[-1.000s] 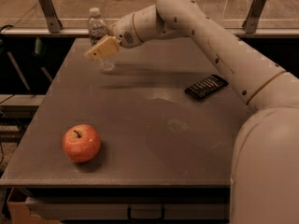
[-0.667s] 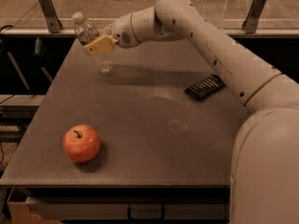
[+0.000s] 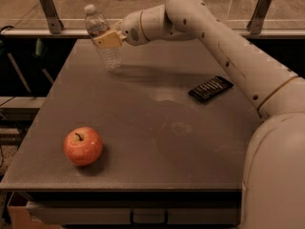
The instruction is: Knock water bottle over
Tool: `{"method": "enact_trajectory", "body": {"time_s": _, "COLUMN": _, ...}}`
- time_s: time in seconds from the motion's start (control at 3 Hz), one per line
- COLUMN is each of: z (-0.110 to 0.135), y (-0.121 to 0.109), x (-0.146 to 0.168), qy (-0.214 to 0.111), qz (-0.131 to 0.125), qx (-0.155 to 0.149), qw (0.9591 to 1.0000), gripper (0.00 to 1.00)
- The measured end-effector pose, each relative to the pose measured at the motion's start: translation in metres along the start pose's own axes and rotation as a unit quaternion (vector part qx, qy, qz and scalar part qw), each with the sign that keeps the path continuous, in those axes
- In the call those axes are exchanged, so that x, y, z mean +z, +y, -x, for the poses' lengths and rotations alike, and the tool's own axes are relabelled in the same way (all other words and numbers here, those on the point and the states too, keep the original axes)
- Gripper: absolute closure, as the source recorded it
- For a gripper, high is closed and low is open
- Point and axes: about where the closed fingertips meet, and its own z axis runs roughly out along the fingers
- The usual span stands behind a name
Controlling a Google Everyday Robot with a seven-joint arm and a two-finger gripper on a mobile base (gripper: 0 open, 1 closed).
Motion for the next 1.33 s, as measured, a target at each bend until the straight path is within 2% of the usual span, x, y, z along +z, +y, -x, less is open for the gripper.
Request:
{"method": "enact_trajectory", "body": {"time_s": 0.33, "z": 0.009, "y": -0.01, "x": -0.03, "qy": 0.043, "qz": -0.027, "qx": -0.024, "qw": 0.9984, "gripper": 1.0}}
{"method": "enact_trajectory", "body": {"time_s": 0.67, "z": -0.001, "y": -0.01, "x": -0.068, "qy": 0.124, "qz": -0.037, "qx": -0.052, "qw": 0.9903, "gripper": 1.0}}
{"method": "enact_trajectory", "body": {"time_s": 1.0, "z": -0.017, "y": -0.002, "x": -0.102, "qy": 0.25, "qz": -0.021, "qx": -0.112, "qw": 0.9615, "gripper": 1.0}}
{"method": "enact_trajectory", "body": {"time_s": 1.33, "z": -0.032, "y": 0.014, "x": -0.109, "qy": 0.333, "qz": 0.025, "qx": -0.158, "qw": 0.9294, "gripper": 1.0}}
